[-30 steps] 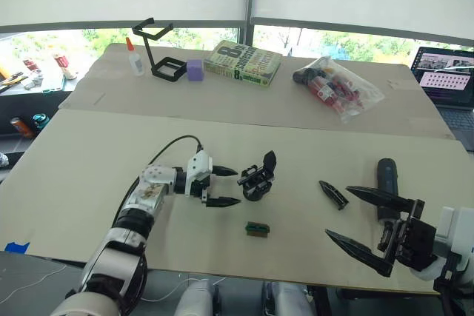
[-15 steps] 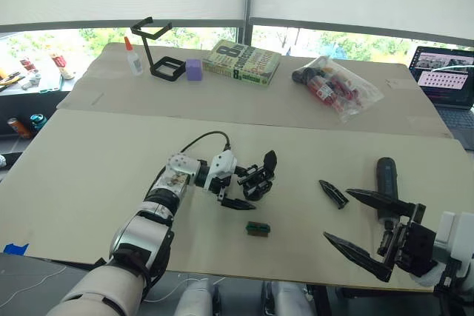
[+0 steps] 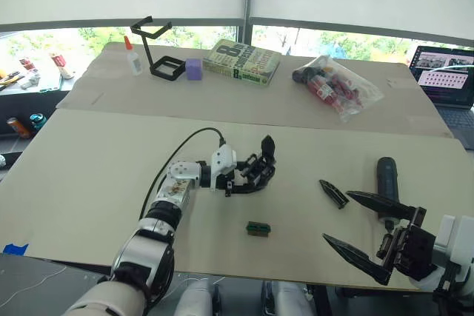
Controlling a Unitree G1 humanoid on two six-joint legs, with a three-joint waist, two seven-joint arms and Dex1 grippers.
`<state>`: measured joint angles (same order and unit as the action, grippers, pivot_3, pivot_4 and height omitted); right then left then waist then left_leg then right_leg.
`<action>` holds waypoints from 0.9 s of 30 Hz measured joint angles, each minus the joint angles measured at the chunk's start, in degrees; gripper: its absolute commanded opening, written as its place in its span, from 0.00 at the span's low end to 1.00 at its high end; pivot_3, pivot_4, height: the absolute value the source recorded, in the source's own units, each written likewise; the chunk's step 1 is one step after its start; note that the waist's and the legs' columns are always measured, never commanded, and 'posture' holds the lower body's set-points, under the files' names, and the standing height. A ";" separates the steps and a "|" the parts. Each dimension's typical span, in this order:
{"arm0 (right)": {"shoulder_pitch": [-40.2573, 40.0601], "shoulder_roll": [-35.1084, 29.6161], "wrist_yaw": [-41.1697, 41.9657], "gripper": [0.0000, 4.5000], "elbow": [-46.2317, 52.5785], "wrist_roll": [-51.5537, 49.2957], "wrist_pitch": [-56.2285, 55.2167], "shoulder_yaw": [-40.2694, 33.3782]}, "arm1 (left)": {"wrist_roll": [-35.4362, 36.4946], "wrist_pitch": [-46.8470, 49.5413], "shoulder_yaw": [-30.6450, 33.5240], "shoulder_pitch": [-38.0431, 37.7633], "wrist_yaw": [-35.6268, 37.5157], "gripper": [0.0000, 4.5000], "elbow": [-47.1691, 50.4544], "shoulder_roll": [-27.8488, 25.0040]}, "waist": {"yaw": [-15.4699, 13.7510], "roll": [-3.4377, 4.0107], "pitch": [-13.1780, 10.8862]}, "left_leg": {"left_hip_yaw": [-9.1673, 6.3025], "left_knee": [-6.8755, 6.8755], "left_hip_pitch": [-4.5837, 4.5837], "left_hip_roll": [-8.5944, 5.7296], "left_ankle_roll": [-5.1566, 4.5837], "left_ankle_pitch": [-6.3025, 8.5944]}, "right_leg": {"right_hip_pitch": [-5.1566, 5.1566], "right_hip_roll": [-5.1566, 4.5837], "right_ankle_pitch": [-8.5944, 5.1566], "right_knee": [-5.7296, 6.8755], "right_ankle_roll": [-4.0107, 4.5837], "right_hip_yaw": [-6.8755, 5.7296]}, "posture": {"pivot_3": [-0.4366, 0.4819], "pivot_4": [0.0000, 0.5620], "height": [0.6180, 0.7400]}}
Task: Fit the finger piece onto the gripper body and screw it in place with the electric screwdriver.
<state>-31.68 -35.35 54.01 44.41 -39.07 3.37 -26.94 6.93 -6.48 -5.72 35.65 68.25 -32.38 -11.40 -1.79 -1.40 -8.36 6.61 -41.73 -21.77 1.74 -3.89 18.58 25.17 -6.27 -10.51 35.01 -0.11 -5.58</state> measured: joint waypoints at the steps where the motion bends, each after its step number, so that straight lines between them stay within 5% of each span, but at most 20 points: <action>1: 0.28 -0.05 0.04 1.00 -0.05 -0.05 0.00 -0.11 | 0.19 3.68 0.01 -1.39 -1.73 0.51 3.81 -0.16 | 0.00 0.00 0.00 | 0.00 0.00 0.01 0.00 0.02 -0.01 | -0.01 0.00 0.00 0.01 0.00 0.00 | 0.48 0.27 1.00; 8: 1.58 -2.40 1.59 1.00 -0.87 -0.49 0.06 -0.90 | -0.35 15.40 -1.55 -9.98 -12.80 0.51 22.30 -1.20 | -0.43 0.04 0.01 | 0.00 0.01 0.14 -0.01 0.03 -0.01 | -0.10 0.00 -0.03 0.00 -0.05 0.00 | 0.48 0.27 1.00; 20: 1.83 -5.71 1.58 1.00 -0.33 -5.04 4.08 -5.02 | -2.21 11.93 -5.77 -14.01 -18.41 0.51 19.15 1.21 | -0.62 0.07 0.02 | 0.00 0.00 0.21 -0.05 -0.02 0.02 | -0.17 -0.09 -0.02 0.00 -0.04 0.00 | 0.48 0.27 1.00; 25: 1.79 -5.71 1.30 1.00 0.12 -5.37 4.96 -5.27 | 0.05 14.05 -5.62 -14.42 -17.70 1.00 20.06 0.20 | -0.57 0.07 0.02 | 0.00 0.00 0.21 -0.05 -0.03 0.03 | -0.16 -0.09 -0.03 0.00 -0.05 0.00 | 0.48 0.27 1.00; 27: 1.87 -5.71 1.00 1.00 0.15 -5.56 5.38 -5.28 | 0.55 14.08 -5.64 -14.40 -16.17 1.00 20.10 -1.14 | -0.51 0.07 0.03 | 0.01 0.00 0.24 -0.05 -0.03 0.02 | -0.17 -0.09 -0.03 0.02 -0.05 0.00 | 0.48 0.27 1.00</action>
<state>-29.80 -41.06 55.02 44.55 -44.63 8.75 -32.22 7.48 7.60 -11.36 21.25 52.08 -12.28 -12.54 -2.31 -1.33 -8.34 6.62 -41.73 -21.53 1.69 -3.92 18.60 25.00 -6.35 -10.54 35.03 -0.16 -5.58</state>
